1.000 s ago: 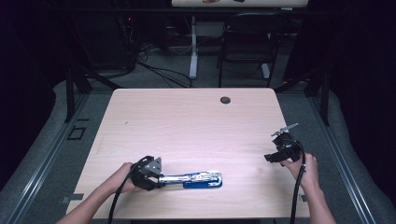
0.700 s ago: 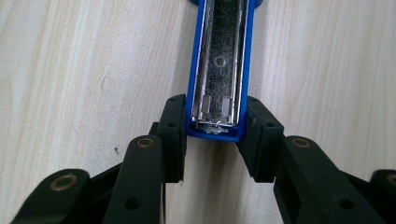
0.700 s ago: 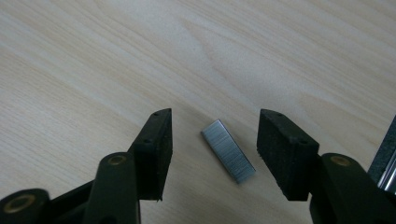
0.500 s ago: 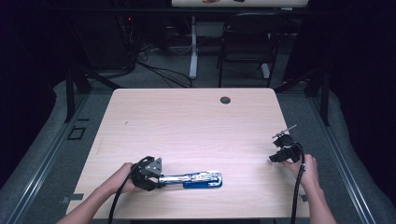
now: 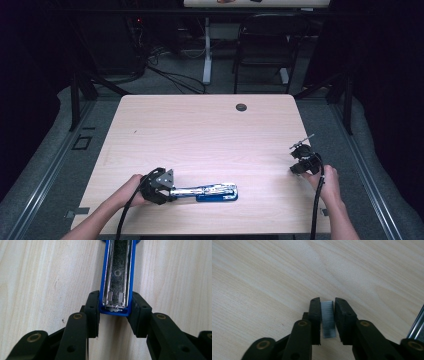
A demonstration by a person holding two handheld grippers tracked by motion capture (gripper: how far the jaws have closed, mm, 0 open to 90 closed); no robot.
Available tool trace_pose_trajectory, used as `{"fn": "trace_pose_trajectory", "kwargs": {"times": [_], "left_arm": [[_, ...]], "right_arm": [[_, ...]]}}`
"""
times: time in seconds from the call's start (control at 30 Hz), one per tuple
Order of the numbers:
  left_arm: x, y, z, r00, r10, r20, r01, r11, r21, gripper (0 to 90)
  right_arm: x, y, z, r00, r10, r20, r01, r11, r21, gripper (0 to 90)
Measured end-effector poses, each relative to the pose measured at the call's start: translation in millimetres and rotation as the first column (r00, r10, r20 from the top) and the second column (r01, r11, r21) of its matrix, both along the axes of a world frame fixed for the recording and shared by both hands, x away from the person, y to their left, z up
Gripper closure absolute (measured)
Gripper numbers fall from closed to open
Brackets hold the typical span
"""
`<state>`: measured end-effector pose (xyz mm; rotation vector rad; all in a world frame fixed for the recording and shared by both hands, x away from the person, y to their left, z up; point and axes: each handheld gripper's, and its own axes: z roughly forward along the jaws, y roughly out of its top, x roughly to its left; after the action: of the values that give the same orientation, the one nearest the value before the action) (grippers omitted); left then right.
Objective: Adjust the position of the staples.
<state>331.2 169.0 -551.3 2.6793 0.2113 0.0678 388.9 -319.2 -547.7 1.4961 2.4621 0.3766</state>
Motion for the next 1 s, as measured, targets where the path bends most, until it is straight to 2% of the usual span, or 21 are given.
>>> {"fn": "trace_pose_trajectory", "kwargs": {"times": [0.03,0.13,0.2,0.3,0.47,0.63,0.67,0.77,0.97,1.0], "left_arm": [[0.0,0.0,0.0,1.0,0.0,0.0,0.0,1.0,0.0,64.8],[-0.1,-0.1,-0.1,1.0,0.0,0.0,0.0,1.0,0.0,64.8],[0.0,-0.1,0.0,1.0,-0.001,0.0,0.001,1.0,0.001,64.8],[0.0,-0.1,-0.1,1.0,0.0,0.0,0.0,1.0,0.001,64.8],[-0.5,-0.1,-0.3,1.0,0.001,0.002,-0.001,1.0,0.0,64.9],[0.0,0.1,0.0,1.0,-0.003,-0.007,0.003,1.0,0.003,64.9],[0.4,0.2,0.3,0.9999,-0.006,-0.012,0.006,1.0,0.005,64.9],[0.8,0.2,0.0,0.9998,-0.007,-0.018,0.007,1.0,0.003,64.8],[0.7,0.2,-0.1,0.9998,-0.007,-0.018,0.007,1.0,0.003,64.8],[0.7,0.2,-0.2,0.9998,-0.007,-0.018,0.007,1.0,0.003,64.8]], "right_arm": [[1.0,-0.7,1.9,0.9998,0.013,-0.017,-0.013,1.0,-0.025,77.9],[0.9,-0.4,2.6,0.9998,0.008,-0.018,-0.009,0.999,-0.035,78.0],[-0.2,0.0,1.7,0.9999,-0.011,0.002,0.011,1.0,-0.018,78.0],[-0.5,-1.6,5.9,1.0,-0.005,-0.007,0.005,1.0,-0.021,78.0],[-2.6,-1.4,10.4,1.0,-0.007,0.004,0.007,1.0,-0.013,78.0],[-5.5,4.1,15.1,0.9998,0.018,0.001,-0.018,1.0,-0.018,78.0],[-6.6,6.2,14.7,0.9998,0.012,0.013,-0.012,1.0,-0.003,78.0],[-7.2,11.4,18.6,0.9992,0.04,0.005,-0.04,0.999,-0.022,78.0],[-8.2,19.0,20.1,0.998,0.062,0.013,-0.062,0.998,-0.015,78.0],[-8.6,21.0,21.6,0.9975,0.071,0.003,-0.071,0.997,-0.016,78.0]]}}
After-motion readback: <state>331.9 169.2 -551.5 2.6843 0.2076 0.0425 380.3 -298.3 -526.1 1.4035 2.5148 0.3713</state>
